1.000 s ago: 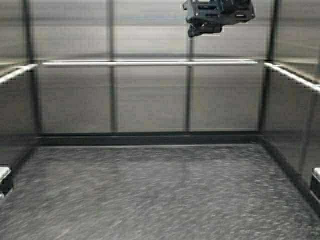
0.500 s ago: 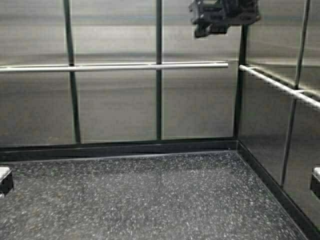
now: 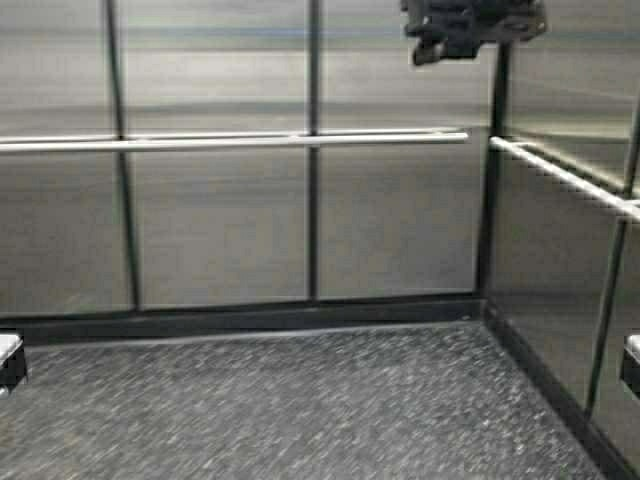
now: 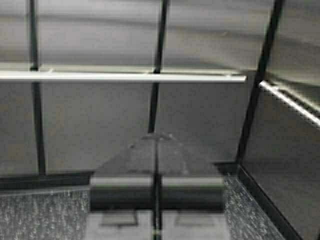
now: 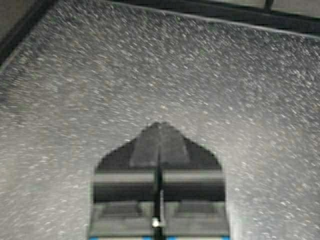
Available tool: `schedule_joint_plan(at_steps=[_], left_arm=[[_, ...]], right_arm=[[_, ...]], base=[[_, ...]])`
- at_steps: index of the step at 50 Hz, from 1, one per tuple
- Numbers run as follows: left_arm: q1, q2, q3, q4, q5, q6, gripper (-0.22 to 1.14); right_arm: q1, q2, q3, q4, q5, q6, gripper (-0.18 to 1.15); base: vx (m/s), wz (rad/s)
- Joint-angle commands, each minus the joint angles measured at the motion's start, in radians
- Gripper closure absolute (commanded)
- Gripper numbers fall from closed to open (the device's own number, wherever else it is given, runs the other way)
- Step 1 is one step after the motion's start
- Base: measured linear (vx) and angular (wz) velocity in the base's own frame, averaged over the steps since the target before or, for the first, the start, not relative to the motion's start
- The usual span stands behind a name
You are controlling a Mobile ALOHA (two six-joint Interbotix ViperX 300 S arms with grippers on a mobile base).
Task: Navigate to elevator, push the call button, then enter the elevator
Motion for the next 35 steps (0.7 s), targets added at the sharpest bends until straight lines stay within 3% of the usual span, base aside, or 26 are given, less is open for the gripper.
schedule_joint_plan(at_steps=[1, 21, 27, 35], left_arm=[[0.002, 0.018, -0.023, 0.006, -0.008, 0.005, 0.89], [0.000, 0.112, -0.011, 0.009, -0.009, 0.018, 0.89], [0.003, 0.112, -0.008, 0.005, -0.011, 0.020, 0.89], [0.002, 0.124, -0.014, 0.006, -0.009, 0.031, 0.89]], right_arm=[[0.005, -0.014, -0.021, 0.003, -0.002, -0.005, 0.92], [0.051, 0.066, -0.011, 0.005, -0.015, 0.005, 0.92], [0.060, 0.046, -0.071, 0.005, -0.017, 0.002, 0.92], [0.041, 0.009, -0.049, 0.005, -0.008, 0.002, 0.92]], base=[[0.50, -0.19], [0.53, -0.24], [0.44, -0.09], [0.42, -0.04]])
